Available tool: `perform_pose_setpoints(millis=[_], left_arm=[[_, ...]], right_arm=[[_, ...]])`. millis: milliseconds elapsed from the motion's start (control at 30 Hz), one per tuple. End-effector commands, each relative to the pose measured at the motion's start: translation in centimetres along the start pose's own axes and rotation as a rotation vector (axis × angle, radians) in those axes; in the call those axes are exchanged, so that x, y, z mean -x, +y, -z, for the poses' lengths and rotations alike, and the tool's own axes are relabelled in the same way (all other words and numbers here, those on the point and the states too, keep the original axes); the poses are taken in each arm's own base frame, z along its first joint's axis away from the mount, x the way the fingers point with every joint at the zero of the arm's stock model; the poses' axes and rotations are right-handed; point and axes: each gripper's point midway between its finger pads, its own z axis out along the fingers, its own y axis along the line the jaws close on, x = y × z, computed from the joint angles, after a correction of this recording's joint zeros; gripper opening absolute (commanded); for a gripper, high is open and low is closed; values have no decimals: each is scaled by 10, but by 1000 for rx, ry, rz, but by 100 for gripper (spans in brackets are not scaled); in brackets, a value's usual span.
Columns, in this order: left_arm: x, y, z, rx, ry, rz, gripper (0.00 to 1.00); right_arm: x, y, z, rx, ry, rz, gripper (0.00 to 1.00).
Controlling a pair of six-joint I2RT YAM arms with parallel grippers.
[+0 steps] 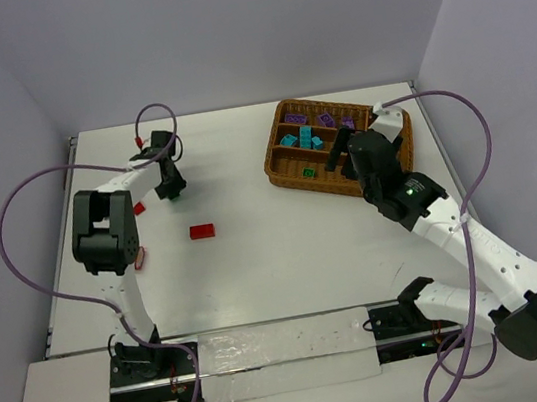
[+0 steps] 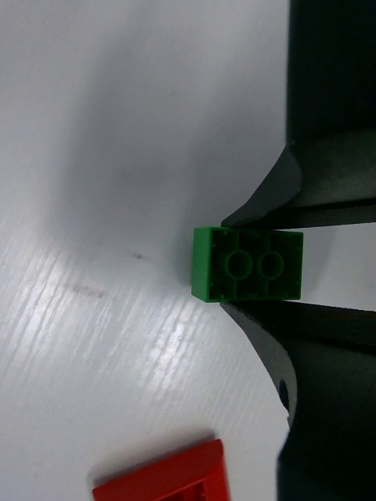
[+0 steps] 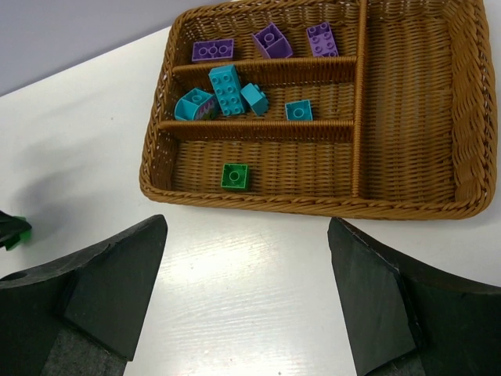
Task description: Sort the legos into containers by color
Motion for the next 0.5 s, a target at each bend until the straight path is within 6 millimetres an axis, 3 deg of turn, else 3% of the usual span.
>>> perform_pose_setpoints(millis=[0, 100, 167, 267, 367, 467], left_arm=[[24, -58, 66, -163, -122, -46, 4], [25, -101, 99, -239, -171, -117, 4], [8, -144, 121, -310, -172, -185, 3], [6, -190, 148, -430, -185, -206, 2], [-14, -235, 164, -553, -152, -237, 2], [-24, -267, 178, -624, -149, -258, 2]], right_arm=[[20, 10, 6, 24, -49, -41, 91], [19, 9, 7, 21, -47, -46, 91], [20, 7, 9, 16, -49, -47, 91], [22, 1, 14, 2, -62, -52, 91], [25, -7, 18, -16, -83, -62, 91], [28, -11, 23, -19, -101, -79, 91]])
